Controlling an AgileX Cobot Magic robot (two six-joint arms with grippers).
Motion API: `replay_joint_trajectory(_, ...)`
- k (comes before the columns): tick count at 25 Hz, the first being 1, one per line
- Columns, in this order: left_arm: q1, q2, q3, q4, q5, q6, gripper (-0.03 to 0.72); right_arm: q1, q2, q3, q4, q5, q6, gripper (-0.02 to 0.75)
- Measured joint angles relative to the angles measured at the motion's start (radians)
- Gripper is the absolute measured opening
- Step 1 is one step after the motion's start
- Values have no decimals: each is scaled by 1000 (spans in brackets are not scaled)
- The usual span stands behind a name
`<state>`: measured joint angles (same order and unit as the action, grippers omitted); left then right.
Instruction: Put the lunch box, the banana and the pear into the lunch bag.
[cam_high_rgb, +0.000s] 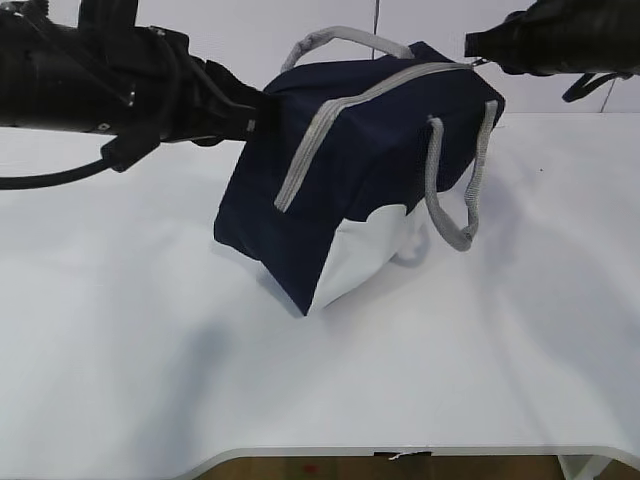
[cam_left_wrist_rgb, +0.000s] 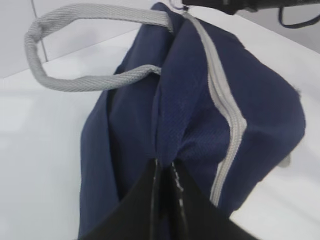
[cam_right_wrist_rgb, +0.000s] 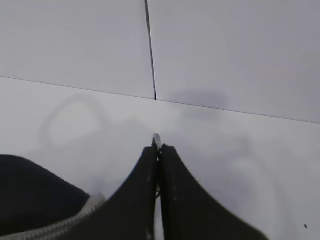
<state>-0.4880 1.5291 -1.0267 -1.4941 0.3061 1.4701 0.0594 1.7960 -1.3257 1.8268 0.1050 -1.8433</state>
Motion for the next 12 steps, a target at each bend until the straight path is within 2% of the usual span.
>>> replay_joint_trajectory(12,-6,23,0,12,-117,0,-5,-9,-115,140,4,-18,0,6)
